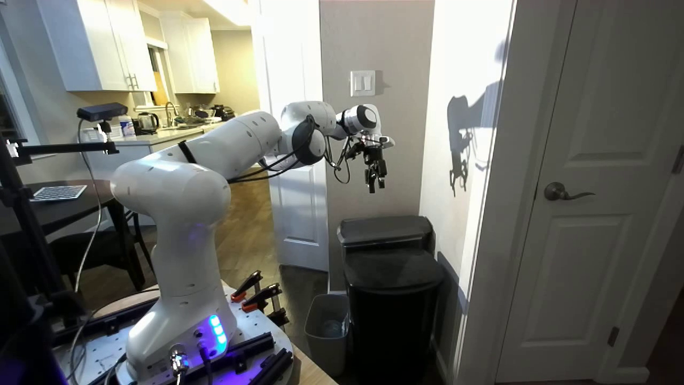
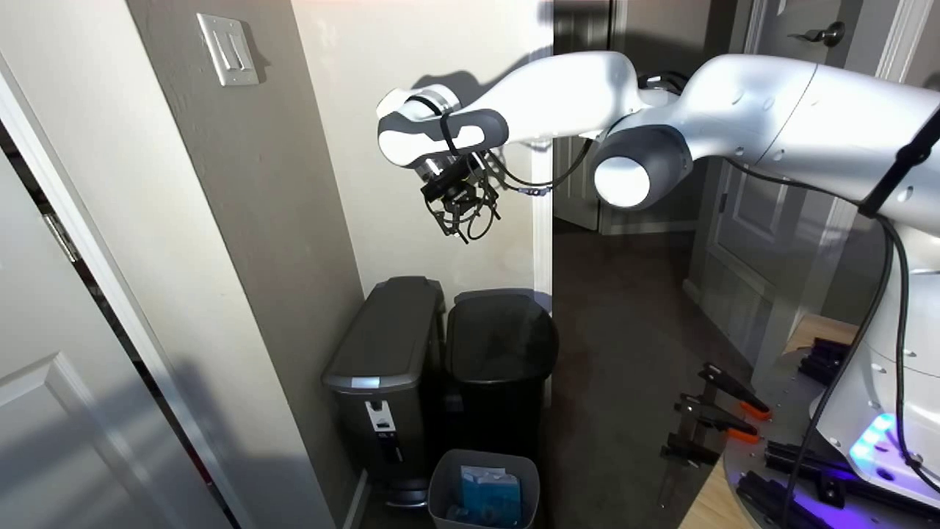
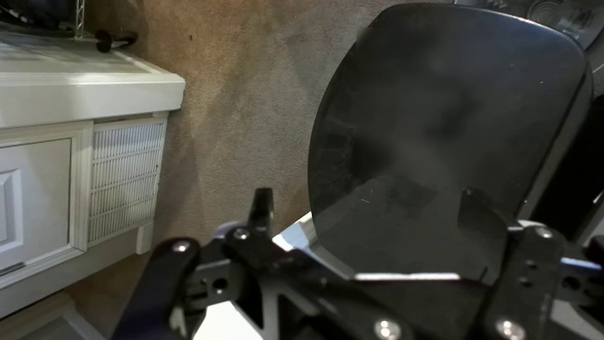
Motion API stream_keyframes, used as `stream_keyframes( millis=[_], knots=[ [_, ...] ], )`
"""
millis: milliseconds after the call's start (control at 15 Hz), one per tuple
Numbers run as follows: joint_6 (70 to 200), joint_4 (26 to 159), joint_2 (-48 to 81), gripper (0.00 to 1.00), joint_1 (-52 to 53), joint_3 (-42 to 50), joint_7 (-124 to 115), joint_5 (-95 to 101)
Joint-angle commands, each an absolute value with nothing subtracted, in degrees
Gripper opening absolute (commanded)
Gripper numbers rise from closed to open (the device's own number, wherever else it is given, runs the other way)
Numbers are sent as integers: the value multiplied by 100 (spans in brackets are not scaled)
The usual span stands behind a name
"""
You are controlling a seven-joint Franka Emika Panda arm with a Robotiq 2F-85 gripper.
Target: Close the black bin
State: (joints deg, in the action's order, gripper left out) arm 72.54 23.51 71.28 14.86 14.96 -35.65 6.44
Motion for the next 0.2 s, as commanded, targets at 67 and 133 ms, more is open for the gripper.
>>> stream_keyframes(
  millis=[67, 133],
  knots=[
    [7254, 2351, 7128, 100, 1486, 1496, -3564, 644],
    [7253, 2351, 7128, 100, 1486, 1496, -3564, 644]
  ],
)
